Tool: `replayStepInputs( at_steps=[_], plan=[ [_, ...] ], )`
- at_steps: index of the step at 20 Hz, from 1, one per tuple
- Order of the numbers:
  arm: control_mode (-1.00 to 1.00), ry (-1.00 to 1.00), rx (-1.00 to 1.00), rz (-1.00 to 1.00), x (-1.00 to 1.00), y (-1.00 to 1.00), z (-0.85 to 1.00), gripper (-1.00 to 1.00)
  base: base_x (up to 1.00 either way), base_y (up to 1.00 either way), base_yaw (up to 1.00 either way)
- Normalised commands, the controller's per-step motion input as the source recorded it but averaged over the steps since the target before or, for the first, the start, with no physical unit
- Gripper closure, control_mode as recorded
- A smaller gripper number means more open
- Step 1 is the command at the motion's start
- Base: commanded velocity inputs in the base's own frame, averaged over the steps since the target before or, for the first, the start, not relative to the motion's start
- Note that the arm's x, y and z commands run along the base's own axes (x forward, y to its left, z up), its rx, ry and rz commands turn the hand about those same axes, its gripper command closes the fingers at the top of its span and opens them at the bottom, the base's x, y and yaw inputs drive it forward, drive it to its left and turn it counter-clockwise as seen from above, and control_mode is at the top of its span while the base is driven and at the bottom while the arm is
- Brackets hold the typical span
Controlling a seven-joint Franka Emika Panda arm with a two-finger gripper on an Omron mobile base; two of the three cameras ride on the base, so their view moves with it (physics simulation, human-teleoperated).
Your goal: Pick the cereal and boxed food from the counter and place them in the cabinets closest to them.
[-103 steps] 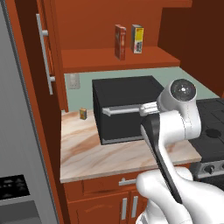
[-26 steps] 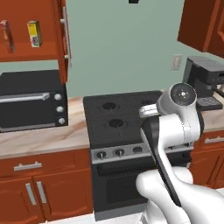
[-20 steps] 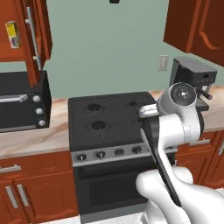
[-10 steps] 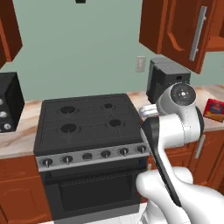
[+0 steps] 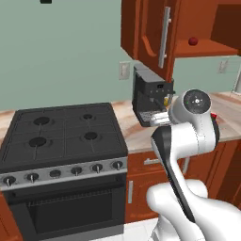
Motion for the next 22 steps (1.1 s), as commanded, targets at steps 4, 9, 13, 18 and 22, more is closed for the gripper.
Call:
replayStepInputs(
  at_steps=[4, 9, 13, 18, 22],
  plan=[
    [1.00, 0.00, 0.00, 0.00, 0.00, 0.00, 0.00, -1.00, -0.11, -0.61, 0.00],
    [1.00, 0.00, 0.00, 0.00, 0.00, 0.00, 0.00, -1.00, -0.19, -0.64, 0.00],
    [1.00, 0.00, 0.00, 0.00, 0.00, 0.00, 0.00, -1.00, -0.14, -0.52, 0.00],
    [1.00, 0.00, 0.00, 0.00, 0.00, 0.00, 0.00, -1.00, -0.12, -0.49, 0.00],
    [1.00, 0.00, 0.00, 0.00, 0.00, 0.00, 0.00, -1.00, -0.08, -0.47, 0.00]
  ],
)
